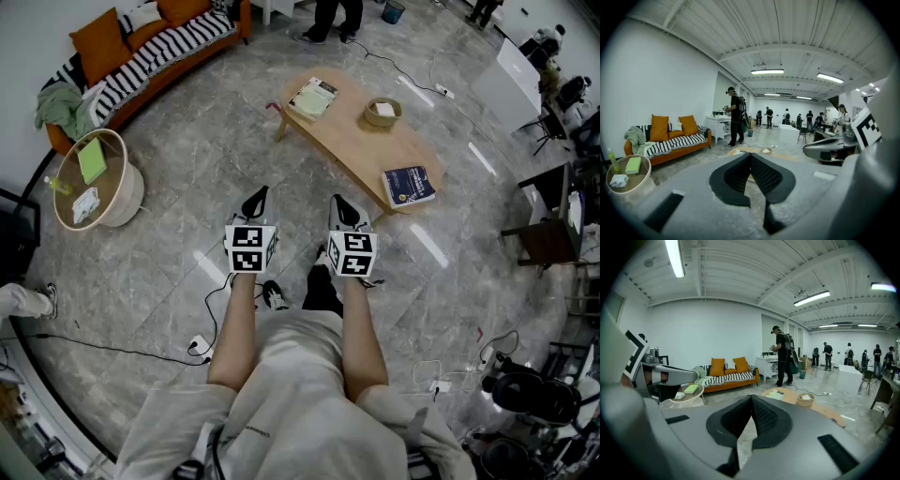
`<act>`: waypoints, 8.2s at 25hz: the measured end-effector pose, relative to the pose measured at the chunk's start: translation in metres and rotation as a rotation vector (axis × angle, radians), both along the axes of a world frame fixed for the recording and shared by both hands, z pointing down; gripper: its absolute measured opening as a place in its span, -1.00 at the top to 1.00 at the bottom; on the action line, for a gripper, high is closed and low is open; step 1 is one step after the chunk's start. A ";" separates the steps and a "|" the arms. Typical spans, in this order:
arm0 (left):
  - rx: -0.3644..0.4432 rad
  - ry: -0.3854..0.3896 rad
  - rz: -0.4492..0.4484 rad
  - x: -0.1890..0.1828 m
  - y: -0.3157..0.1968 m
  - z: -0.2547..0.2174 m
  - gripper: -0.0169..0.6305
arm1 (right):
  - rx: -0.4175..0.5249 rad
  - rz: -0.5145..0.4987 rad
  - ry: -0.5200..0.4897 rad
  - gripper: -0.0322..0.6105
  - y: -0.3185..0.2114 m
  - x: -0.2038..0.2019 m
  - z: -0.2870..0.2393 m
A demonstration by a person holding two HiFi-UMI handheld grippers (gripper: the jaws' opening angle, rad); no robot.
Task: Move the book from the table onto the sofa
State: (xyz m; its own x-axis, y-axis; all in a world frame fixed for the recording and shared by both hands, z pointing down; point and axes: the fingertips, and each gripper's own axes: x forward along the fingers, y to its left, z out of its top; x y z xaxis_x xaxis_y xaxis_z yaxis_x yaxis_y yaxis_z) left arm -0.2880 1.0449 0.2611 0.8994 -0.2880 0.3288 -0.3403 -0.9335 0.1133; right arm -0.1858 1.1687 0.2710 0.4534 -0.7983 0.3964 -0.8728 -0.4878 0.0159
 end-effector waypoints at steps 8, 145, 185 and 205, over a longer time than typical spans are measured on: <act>-0.013 0.013 0.016 0.015 -0.012 0.003 0.92 | 0.010 -0.003 -0.004 0.88 -0.015 0.014 0.007; -0.231 -0.220 0.352 0.534 -0.395 0.199 0.92 | -0.191 0.333 -0.212 0.88 -0.323 0.530 0.184; -0.406 -0.705 0.433 0.643 -0.397 0.479 0.22 | -0.046 0.510 -0.783 0.18 -0.366 0.557 0.456; -0.549 -0.680 0.457 0.652 -0.389 0.485 0.20 | -0.057 0.452 -0.867 0.17 -0.400 0.564 0.476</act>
